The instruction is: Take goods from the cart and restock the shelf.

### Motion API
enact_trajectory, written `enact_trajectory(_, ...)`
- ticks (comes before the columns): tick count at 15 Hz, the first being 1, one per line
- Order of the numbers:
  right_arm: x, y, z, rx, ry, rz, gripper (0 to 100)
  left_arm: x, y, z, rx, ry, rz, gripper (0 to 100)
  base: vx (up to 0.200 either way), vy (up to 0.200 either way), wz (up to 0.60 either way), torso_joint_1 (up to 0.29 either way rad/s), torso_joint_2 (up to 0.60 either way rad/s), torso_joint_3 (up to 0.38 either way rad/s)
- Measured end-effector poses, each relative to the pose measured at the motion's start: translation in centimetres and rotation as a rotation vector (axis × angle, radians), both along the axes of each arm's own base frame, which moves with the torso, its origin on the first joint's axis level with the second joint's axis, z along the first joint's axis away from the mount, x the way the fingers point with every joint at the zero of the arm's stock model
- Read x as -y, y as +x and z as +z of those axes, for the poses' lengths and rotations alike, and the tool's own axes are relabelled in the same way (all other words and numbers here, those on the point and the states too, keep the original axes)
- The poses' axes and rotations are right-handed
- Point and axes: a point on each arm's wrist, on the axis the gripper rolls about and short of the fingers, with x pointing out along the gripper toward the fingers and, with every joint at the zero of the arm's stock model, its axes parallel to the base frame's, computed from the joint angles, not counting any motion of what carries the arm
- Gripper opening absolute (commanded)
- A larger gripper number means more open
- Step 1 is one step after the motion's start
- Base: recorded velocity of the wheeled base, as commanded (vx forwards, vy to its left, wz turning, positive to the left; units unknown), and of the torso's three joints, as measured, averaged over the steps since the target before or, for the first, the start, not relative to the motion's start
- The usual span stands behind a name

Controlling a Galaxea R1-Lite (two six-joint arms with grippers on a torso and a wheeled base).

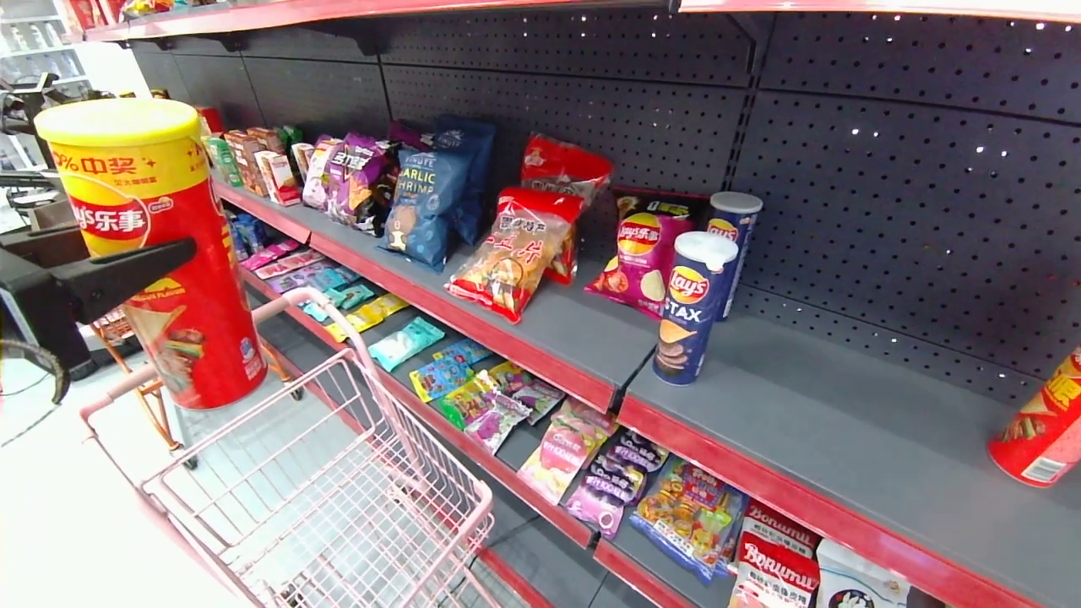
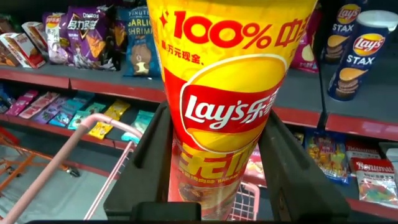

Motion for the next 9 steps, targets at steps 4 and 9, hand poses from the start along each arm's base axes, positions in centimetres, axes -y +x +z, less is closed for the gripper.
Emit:
enact_trajectory(4,0.0,0.0,0.0,0.0,0.0,0.0,100,0.0,-0.01,0.04,0.002,0.002,-0.001,0,0.0,0.0,0.0,0.102,-0.21,-0.117)
enact_trajectory(9,0.0,0.0,0.0,0.0,0.003,0.0,100,0.01,-0.01,0.1,0.004,0.002,-0.003,0,0.0,0.0,-0.24,0.023,-0.06,-0.026)
